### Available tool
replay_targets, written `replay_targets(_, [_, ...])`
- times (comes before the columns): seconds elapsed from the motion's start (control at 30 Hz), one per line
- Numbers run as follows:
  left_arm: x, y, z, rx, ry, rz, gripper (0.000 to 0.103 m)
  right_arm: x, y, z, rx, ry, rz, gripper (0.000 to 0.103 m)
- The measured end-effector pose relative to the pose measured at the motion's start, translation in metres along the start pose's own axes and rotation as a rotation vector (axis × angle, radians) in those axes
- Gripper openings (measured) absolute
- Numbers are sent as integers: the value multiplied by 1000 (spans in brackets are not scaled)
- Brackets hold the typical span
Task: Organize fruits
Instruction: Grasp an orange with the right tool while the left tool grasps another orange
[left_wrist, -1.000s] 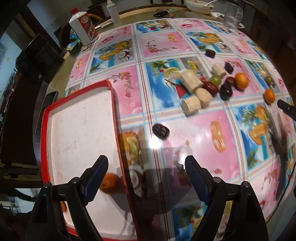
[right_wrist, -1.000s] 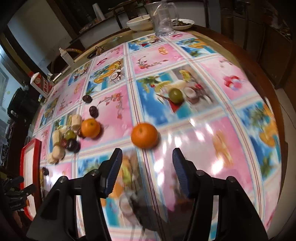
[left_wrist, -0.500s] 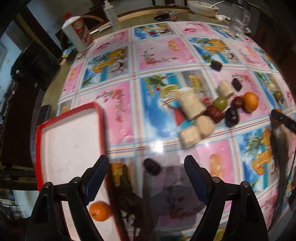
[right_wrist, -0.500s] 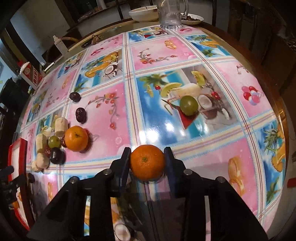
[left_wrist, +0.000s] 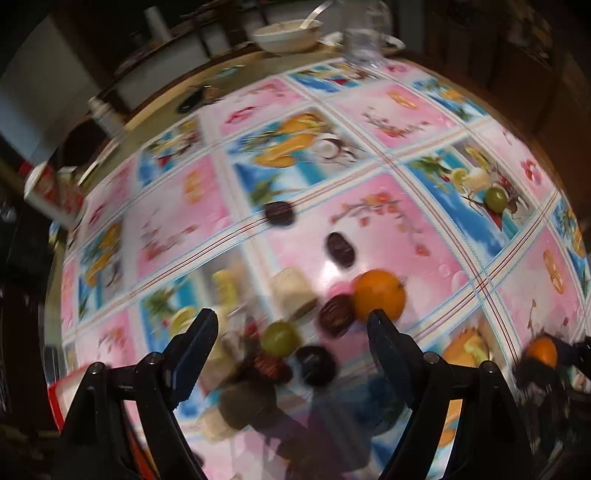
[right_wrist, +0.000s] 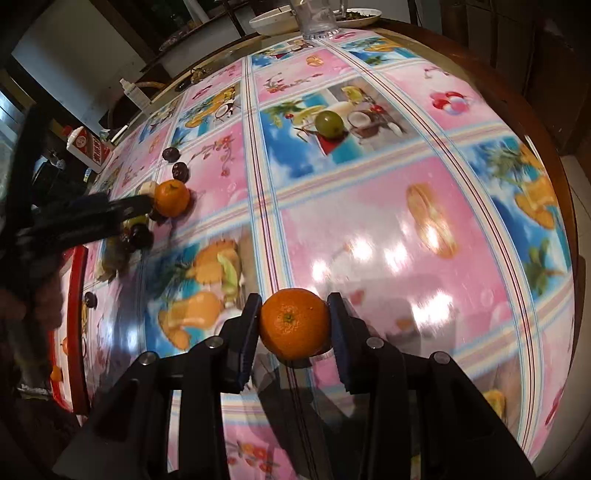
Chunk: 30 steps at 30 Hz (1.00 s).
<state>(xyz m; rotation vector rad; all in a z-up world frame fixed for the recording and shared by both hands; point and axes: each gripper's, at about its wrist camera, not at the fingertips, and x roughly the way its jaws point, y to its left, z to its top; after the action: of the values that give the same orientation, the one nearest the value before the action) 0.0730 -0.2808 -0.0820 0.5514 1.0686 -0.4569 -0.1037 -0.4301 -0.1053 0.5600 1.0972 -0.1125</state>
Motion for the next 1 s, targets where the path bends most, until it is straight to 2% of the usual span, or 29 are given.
replay_targets(0.07, [-4,-6,5,0,-54,-20,84,-2,-3,-4,12,-7,12,38])
replay_targets(0.17, [-4,-14,13,26,-80,-19,84,-5,-7,-9,24,-12,21,38])
replay_targets(0.33, [-6,-21,16,44,-65,-60,82,-6,-10,-9,37,-10,40,38])
replay_targets(0.43, [0,-34,13,100,-32,-57,82,-6,-11,-9,44,-8,50,38])
replay_targets(0.63, [12,-40,17,83,-2,-75,82,-6,-12,-10,42,-6,59,38])
replay_targets(0.7, [18,-40,17,69,20,-85,75,-6,-14,-9,43,-4,65,38])
replay_targets(0.73, [17,-41,17,77,6,-72,73,-6,-14,-9,44,-3,67,38])
replay_targets(0.77, [18,-43,17,88,5,-76,66,-6,-14,-10,43,-3,67,38])
replay_targets(0.8, [20,-43,17,89,18,-93,51,-6,-13,-10,42,-1,68,38])
replay_targets(0.83, [24,-41,17,78,38,-126,46,-6,-13,-10,41,1,67,38])
replay_targets(0.87, [24,-38,17,49,33,-167,37,-7,-12,-10,39,2,65,38])
replay_targets(0.9, [25,-36,18,31,44,-198,34,-7,-12,-10,38,3,62,38])
replay_targets(1.0, [25,-35,16,36,39,-204,33,-7,-11,-9,46,10,55,38])
